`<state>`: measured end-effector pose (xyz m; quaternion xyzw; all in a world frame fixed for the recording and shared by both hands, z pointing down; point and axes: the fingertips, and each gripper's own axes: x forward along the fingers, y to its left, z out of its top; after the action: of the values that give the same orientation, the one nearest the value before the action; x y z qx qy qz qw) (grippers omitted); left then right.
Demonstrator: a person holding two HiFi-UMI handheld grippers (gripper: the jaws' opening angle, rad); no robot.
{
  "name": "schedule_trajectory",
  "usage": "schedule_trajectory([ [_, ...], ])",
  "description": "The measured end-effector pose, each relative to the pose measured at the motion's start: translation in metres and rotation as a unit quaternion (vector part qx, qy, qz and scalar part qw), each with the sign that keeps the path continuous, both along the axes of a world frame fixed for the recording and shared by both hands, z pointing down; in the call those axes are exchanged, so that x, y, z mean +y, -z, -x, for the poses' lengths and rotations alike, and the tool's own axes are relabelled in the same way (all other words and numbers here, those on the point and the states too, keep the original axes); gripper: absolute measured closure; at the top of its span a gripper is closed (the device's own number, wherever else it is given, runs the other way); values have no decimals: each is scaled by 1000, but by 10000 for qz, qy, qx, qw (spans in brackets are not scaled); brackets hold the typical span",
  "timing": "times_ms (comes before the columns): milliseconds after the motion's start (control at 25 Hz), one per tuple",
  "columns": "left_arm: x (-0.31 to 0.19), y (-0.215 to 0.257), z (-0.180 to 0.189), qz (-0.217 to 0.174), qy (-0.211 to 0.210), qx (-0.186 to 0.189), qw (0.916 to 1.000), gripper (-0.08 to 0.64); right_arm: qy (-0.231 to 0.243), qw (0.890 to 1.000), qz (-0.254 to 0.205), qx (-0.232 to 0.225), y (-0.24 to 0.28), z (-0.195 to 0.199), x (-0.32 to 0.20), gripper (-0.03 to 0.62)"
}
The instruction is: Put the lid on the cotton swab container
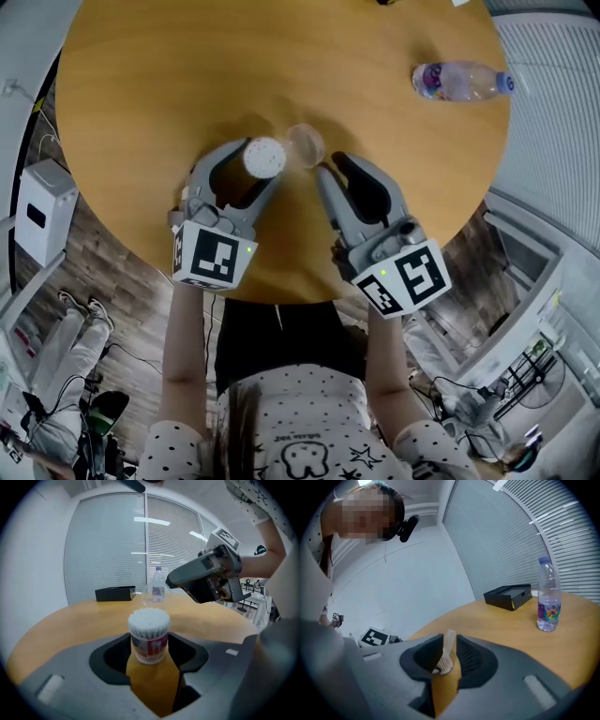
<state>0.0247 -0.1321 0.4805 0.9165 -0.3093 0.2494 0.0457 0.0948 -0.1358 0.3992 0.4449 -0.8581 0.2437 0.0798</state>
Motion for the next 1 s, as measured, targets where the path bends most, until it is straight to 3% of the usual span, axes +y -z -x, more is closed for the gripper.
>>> schedule_trajectory([
  [400, 2, 3, 1, 103, -3, -3, 9999, 311, -134, 9985, 153, -516, -2, -7, -10, 499],
  [1000, 0, -3, -4, 59, 34, -27, 10000, 311, 615, 9962, 171, -585, 4, 18, 0, 499],
])
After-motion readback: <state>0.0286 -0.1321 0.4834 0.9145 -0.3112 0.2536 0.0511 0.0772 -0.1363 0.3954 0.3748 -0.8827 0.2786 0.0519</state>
